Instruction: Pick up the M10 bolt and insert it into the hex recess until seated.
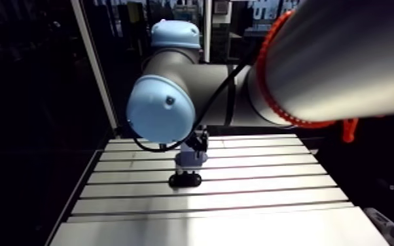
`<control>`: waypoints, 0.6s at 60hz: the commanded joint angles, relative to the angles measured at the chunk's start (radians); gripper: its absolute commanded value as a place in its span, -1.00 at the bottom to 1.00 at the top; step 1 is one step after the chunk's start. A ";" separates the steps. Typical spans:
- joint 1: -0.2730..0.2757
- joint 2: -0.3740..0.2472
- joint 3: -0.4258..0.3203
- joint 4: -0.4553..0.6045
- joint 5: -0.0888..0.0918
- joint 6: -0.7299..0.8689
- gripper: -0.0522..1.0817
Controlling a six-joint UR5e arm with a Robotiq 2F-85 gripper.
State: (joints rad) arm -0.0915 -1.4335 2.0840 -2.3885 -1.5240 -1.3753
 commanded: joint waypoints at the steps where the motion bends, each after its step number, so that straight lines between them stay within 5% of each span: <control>1: 0.001 0.015 0.009 -0.023 0.000 -0.015 -0.82; 36: 0.001 0.066 0.031 -0.089 0.000 -0.032 -0.54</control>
State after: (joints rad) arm -0.0900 -1.3859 2.1071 -2.4540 -1.5240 -1.4009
